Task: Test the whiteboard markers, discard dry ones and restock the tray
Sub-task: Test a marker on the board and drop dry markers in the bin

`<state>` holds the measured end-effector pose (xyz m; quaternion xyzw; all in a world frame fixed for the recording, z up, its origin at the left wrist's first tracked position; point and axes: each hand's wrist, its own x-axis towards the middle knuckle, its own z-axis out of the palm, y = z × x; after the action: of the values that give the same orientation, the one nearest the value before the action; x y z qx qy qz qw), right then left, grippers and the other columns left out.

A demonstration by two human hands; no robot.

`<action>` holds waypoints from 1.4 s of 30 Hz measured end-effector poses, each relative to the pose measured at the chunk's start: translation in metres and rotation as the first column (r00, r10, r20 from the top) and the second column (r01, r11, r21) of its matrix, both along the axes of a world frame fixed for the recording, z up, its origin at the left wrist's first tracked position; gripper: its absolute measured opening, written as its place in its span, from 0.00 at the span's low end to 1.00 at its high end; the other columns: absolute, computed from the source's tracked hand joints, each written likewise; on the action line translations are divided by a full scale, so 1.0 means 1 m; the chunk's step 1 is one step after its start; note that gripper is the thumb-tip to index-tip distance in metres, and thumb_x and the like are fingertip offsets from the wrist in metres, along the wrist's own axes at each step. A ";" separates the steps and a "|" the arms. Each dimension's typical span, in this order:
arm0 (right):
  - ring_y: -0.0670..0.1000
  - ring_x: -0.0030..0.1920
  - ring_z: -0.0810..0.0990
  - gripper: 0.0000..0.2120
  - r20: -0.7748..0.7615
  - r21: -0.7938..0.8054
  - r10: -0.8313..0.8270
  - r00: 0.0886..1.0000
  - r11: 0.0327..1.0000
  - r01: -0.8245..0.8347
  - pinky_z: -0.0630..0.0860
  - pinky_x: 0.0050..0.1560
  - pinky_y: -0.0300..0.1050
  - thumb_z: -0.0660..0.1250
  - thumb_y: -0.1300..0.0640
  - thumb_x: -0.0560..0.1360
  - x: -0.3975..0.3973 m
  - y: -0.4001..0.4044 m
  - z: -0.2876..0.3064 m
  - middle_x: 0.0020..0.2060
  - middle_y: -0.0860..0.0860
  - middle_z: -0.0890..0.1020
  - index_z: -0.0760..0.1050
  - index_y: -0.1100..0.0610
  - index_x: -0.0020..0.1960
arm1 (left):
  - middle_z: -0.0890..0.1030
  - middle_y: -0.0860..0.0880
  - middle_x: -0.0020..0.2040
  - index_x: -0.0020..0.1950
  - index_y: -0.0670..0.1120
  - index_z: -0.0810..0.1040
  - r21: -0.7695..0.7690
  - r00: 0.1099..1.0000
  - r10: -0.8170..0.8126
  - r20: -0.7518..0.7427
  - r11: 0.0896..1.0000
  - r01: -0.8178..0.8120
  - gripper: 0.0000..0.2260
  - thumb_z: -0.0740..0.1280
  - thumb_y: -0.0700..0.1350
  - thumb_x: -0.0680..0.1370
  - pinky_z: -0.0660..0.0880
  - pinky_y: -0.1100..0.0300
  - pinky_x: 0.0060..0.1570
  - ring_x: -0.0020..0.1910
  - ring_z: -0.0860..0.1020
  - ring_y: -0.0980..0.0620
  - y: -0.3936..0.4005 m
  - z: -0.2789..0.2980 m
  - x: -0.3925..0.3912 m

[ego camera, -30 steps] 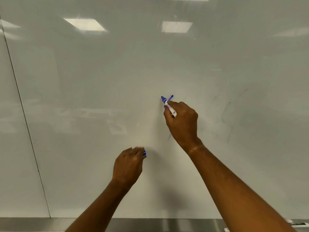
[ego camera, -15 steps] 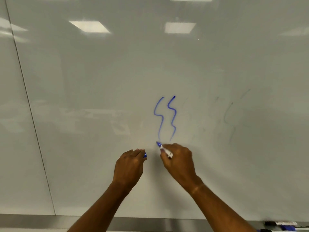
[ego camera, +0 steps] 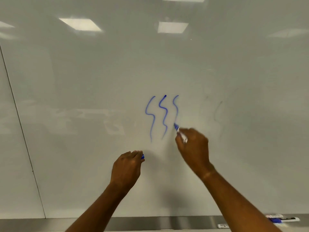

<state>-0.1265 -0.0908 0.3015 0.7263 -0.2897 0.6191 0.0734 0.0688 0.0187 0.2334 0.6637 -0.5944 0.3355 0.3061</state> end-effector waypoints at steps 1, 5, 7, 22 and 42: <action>0.53 0.33 0.79 0.04 -0.041 0.039 -0.007 0.999 0.999 0.008 0.69 0.34 0.41 0.69 0.58 0.71 -0.003 0.002 -0.016 0.33 0.52 0.80 0.82 0.57 0.43 | 0.83 0.48 0.35 0.45 0.42 0.83 0.002 1.000 -0.005 -0.002 1.000 0.005 0.14 0.81 0.40 0.62 0.77 0.59 0.30 0.31 0.80 0.48 -0.001 -0.001 -0.002; 0.45 0.35 0.80 0.05 0.088 0.257 0.168 0.982 0.948 -0.186 0.76 0.35 0.38 0.73 0.59 0.72 -0.014 0.012 -0.057 0.36 0.48 0.83 0.83 0.56 0.47 | 0.83 0.48 0.35 0.44 0.42 0.84 0.035 0.999 -0.043 -0.005 0.998 0.043 0.15 0.82 0.41 0.61 0.78 0.59 0.30 0.31 0.81 0.49 -0.002 -0.012 -0.009; 0.43 0.37 0.81 0.07 0.216 0.359 0.221 0.951 0.888 -0.288 0.76 0.36 0.32 0.73 0.58 0.72 -0.020 0.017 -0.069 0.39 0.46 0.84 0.83 0.56 0.50 | 0.83 0.48 0.35 0.44 0.42 0.84 0.062 0.998 -0.066 -0.024 0.996 0.068 0.14 0.81 0.42 0.61 0.78 0.59 0.31 0.31 0.81 0.49 -0.003 -0.019 -0.009; 0.46 0.47 0.79 0.13 -0.024 0.672 0.316 0.948 0.708 -0.219 0.75 0.49 0.36 0.68 0.64 0.75 -0.037 0.023 -0.162 0.47 0.47 0.82 0.80 0.52 0.57 | 0.83 0.48 0.46 0.54 0.45 0.82 0.252 0.946 -0.099 -0.308 0.950 0.182 0.11 0.71 0.47 0.74 0.73 0.59 0.41 0.46 0.79 0.49 0.016 -0.093 -0.023; 0.50 0.43 0.80 0.14 -0.252 0.658 0.390 0.886 0.740 -0.138 0.76 0.49 0.42 0.69 0.70 0.71 -0.046 0.041 -0.240 0.44 0.51 0.84 0.82 0.57 0.52 | 0.83 0.46 0.44 0.53 0.43 0.83 0.358 0.878 -0.135 -0.459 0.876 0.322 0.09 0.70 0.43 0.75 0.74 0.58 0.41 0.40 0.80 0.48 0.027 -0.161 -0.051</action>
<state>-0.1723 -0.0496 0.0613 0.8472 -0.3499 0.3421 -0.2070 0.0182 0.0454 0.0723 0.6936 -0.6486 0.0081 0.3132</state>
